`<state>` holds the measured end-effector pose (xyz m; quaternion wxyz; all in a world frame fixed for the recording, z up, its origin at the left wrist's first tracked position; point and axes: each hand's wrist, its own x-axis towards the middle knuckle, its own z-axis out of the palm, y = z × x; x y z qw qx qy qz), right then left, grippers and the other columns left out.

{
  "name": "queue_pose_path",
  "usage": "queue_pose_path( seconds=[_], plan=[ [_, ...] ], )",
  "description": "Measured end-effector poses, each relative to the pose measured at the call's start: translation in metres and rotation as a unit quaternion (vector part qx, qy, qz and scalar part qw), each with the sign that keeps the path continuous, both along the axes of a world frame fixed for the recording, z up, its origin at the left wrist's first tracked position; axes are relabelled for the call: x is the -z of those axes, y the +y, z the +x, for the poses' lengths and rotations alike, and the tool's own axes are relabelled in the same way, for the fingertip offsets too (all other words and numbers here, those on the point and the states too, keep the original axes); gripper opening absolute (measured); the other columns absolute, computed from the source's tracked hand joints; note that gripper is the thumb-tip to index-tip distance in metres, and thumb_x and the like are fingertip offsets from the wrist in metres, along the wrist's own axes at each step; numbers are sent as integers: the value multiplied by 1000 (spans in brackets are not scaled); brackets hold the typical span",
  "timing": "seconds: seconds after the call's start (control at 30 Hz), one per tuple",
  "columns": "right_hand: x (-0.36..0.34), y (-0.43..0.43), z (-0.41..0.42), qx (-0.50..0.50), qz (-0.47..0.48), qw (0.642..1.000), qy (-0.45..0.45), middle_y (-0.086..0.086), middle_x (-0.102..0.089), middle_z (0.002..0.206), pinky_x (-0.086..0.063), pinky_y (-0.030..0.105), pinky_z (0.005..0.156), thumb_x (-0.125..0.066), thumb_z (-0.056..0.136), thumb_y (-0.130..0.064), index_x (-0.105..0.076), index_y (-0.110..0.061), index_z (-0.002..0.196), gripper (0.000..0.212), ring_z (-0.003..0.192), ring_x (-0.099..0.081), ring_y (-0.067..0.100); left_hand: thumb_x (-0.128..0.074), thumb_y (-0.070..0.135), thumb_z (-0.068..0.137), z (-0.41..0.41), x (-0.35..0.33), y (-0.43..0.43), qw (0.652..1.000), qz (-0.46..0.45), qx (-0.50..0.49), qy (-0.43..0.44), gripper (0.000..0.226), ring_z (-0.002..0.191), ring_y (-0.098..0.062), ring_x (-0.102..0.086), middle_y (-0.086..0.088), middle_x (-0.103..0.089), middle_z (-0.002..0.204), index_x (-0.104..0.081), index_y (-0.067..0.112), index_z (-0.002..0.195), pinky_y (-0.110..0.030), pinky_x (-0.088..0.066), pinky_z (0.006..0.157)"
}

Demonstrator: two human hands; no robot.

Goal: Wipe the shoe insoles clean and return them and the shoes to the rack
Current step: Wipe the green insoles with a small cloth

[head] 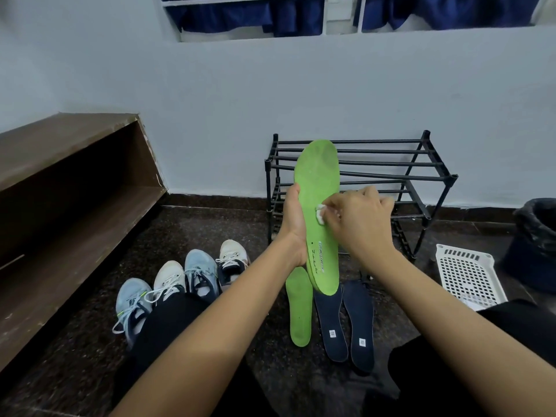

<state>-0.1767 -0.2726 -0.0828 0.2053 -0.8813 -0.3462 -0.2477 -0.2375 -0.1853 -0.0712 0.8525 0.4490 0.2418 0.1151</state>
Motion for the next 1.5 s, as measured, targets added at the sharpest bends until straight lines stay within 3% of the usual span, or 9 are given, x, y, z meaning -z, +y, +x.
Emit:
queue_pose_path(
  seconds=[0.13,0.23,0.47,0.6,0.73,0.83,1.07,1.27,1.5],
  plan=[
    [-6,-3,20,36,20,998,41,-3,-67,88,-19,36,73,-53,91,-38,-72,-28,96,22,94,-44,26,-24,55,96,2,1,-11,999,-9,34,-9,61,53,-20,-58,-7,-65,65,-66,13,83,-25,-45,55],
    [-7,-1,22,-13,75,993,91,-2,-67,88,-20,34,72,-57,90,-34,-73,-27,92,17,96,-46,27,-22,55,96,2,-1,-10,999,-16,42,-17,62,50,-18,-60,-6,-66,64,-66,13,84,-22,-47,53],
    [0,5,-16,-124,78,987,73,0,-68,92,-25,35,75,-65,86,-26,-72,-25,100,16,97,-49,28,-30,60,94,1,-1,6,1000,-24,-7,-5,62,66,-23,-60,-9,-64,76,-68,11,85,-29,-47,62],
    [5,3,-29,-155,74,984,53,0,-69,90,-25,36,73,-68,83,-25,-73,-23,99,16,92,-51,29,-32,59,93,-2,-3,13,1000,-26,-16,3,61,64,-23,-58,-9,-63,75,-65,9,83,-28,-46,59],
    [4,1,-24,-117,31,993,14,-7,-69,87,-20,35,71,-64,85,-37,-71,-32,97,14,90,-48,23,-31,59,94,-4,-1,13,1000,-20,-15,7,61,62,-22,-61,-9,-65,76,-66,9,89,-27,-48,57],
    [-2,-1,-13,-80,29,996,28,-10,-68,85,-26,38,75,-61,86,-44,-72,-35,94,17,90,-46,21,-28,57,95,-5,0,11,1000,-7,3,-8,61,56,-20,-62,-7,-66,68,-68,11,87,-23,-49,53],
    [-9,-3,15,-29,93,991,96,-6,-69,88,-20,34,74,-57,90,-37,-71,-28,95,17,96,-45,25,-22,57,97,-8,2,-3,998,9,67,-8,64,63,-24,-64,-10,-70,74,-69,14,92,-32,-51,64],
    [1,5,-8,-109,96,982,121,-8,-68,82,-35,39,82,-63,88,-30,-71,-27,97,13,93,-48,26,-28,60,94,-10,7,2,999,7,38,18,62,64,-22,-65,-8,-69,70,-70,14,88,-29,-49,64],
    [7,7,-35,-197,112,970,91,-6,-69,82,-29,35,76,-69,83,-25,-73,-24,98,16,88,-47,21,-34,58,93,-15,1,19,1000,-16,-3,23,59,65,-23,-63,-9,-67,77,-68,10,85,-27,-50,61]
  ],
)
